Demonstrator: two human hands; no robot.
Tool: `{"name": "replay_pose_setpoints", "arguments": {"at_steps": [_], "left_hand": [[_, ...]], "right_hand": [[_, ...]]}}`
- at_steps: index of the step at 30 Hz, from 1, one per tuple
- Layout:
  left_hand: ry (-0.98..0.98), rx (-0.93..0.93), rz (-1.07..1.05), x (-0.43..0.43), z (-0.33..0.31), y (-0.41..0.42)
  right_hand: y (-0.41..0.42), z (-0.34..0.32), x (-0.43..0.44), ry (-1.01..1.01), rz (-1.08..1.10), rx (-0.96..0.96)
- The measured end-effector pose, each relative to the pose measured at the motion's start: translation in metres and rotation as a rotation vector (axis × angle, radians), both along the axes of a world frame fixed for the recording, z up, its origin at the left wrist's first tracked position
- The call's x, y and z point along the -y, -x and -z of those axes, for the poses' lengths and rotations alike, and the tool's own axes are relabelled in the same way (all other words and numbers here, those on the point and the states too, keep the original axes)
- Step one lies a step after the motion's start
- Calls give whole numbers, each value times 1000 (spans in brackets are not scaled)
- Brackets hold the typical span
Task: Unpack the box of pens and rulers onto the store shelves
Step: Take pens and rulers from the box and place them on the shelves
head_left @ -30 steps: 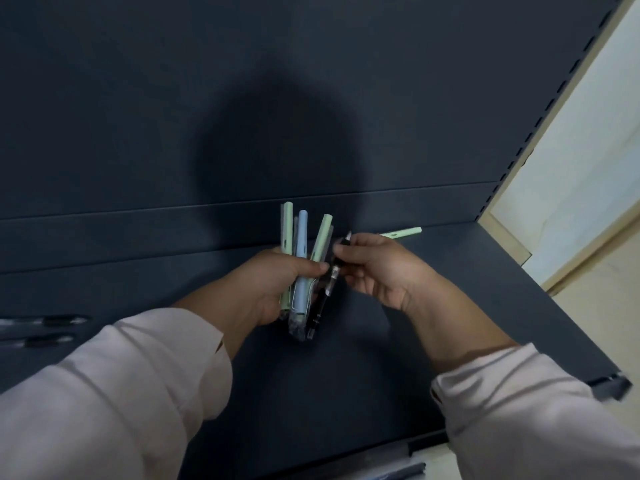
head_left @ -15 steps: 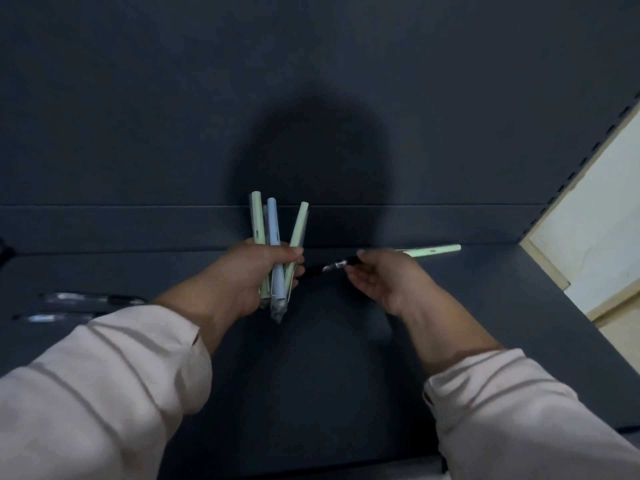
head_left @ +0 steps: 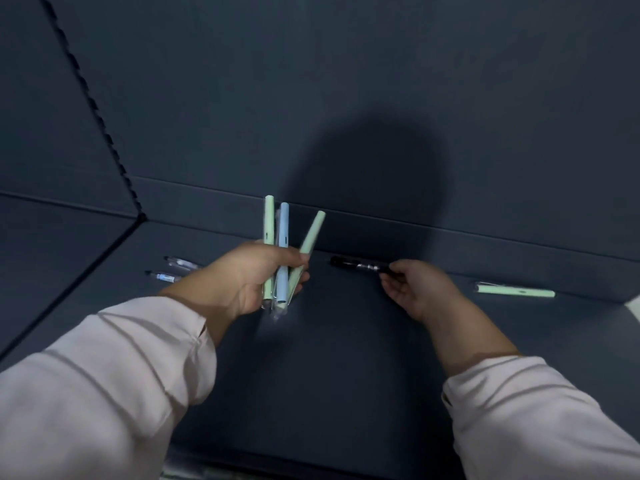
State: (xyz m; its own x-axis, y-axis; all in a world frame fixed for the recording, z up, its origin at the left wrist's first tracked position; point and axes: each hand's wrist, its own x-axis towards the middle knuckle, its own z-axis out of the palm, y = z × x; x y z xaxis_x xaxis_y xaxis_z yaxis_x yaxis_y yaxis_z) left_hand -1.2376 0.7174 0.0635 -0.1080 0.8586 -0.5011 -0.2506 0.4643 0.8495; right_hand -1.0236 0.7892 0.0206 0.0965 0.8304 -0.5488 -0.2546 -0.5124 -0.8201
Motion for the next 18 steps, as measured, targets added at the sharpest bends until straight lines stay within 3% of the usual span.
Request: {"name": "replay_pose_setpoints", "arguments": {"at_steps": [2, 5, 6, 11, 18], "left_hand": [[-6, -9, 48, -1, 0, -5], [-5, -18, 104, -5, 1, -13], [-4, -27, 130, -7, 1, -15], [-15, -76, 262, -8, 0, -28], [18, -89, 471, -1, -1, -27]], "right_hand": [[-1, -2, 4, -73, -9, 143], [0, -9, 15, -288, -43, 523], [2, -14, 19, -347, -62, 557], [20, -37, 35, -234, -396, 156], [27, -37, 31, -226, -461, -22]]}}
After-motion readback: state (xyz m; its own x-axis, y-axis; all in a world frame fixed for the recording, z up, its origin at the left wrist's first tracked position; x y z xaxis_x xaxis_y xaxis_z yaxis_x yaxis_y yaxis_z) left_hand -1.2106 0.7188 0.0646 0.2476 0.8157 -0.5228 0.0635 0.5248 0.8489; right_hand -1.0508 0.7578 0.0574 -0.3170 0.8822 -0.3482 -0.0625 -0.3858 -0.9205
